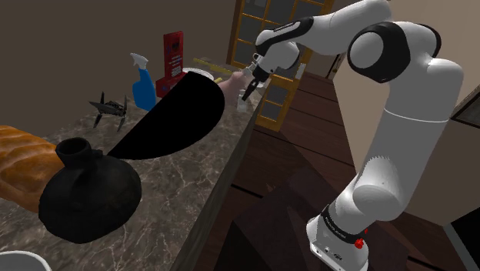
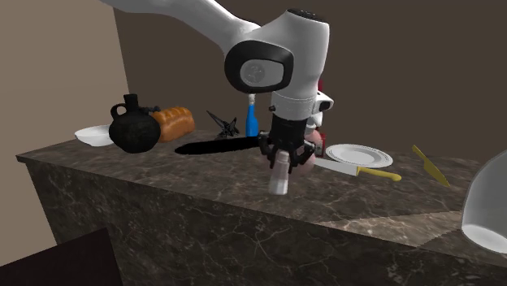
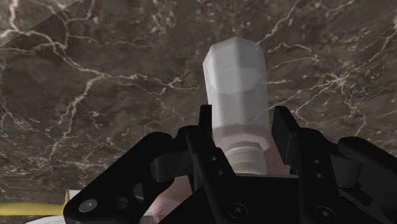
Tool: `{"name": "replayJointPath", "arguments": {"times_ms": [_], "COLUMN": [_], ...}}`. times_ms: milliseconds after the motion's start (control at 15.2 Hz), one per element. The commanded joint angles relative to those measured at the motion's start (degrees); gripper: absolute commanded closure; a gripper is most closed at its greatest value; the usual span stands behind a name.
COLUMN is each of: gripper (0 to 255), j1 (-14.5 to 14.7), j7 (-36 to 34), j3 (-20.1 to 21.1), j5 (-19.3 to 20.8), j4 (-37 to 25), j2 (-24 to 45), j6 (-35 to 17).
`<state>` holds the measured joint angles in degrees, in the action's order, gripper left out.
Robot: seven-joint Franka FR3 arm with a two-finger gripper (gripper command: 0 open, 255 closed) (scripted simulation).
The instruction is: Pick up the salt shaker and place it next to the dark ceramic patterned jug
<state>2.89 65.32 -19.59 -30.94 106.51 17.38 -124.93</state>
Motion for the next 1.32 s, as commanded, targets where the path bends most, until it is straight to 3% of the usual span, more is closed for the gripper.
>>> {"name": "replayJointPath", "arguments": {"times_ms": [0,1254], "gripper": [255,255], "j1": [0.1,0.3], "j7": [-0.7,-6.8], "j3": [-0.2,-1.4], "j5": [0.7,5.2], "j4": [-0.6,-9.0], "j2": [-0.7,-5.3], "j6": [1.2,12.7]}}
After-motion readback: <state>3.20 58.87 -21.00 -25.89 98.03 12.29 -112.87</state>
